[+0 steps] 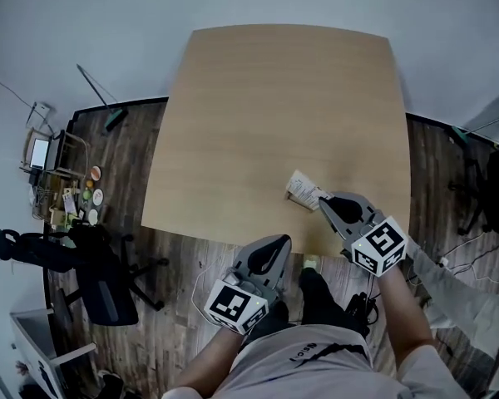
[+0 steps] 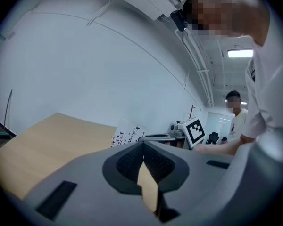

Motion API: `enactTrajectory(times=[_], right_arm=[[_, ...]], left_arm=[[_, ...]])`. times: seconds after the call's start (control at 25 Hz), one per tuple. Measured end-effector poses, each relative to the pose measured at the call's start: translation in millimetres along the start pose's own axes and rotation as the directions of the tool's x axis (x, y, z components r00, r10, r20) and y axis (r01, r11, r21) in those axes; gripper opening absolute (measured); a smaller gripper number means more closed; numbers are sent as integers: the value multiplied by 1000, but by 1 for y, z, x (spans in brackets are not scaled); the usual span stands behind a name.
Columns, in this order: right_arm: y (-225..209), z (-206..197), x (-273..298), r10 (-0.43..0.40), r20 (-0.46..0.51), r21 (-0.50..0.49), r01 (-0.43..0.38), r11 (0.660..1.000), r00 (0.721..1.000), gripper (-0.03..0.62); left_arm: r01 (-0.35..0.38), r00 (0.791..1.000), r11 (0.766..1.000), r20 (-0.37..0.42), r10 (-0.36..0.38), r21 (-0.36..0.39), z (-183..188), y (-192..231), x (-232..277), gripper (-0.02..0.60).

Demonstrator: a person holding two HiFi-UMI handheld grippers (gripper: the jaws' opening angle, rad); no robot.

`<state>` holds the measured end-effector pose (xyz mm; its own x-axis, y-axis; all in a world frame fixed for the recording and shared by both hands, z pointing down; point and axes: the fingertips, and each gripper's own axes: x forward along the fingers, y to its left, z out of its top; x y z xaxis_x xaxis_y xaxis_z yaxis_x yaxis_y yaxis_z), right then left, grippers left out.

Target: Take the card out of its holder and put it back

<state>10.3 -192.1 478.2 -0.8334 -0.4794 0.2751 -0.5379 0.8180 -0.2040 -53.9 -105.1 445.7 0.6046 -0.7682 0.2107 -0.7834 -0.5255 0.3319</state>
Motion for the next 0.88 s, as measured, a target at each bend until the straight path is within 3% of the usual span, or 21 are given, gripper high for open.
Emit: enactTrajectory(times=[0.36, 0.64, 0.88], right_arm=[[48, 62, -33, -58, 74, -30, 61, 998, 996, 26], [82, 89, -58, -85, 105, -30, 88, 996, 991, 26], [105, 102, -74, -92, 131, -40, 98, 994, 987, 26]], left_arm=[[61, 997, 997, 38, -62, 36, 34, -20, -28, 12], [111, 990, 992, 82, -116, 60, 62, -39, -55, 12], [142, 985, 982, 85, -153, 127, 72, -58, -74, 12]])
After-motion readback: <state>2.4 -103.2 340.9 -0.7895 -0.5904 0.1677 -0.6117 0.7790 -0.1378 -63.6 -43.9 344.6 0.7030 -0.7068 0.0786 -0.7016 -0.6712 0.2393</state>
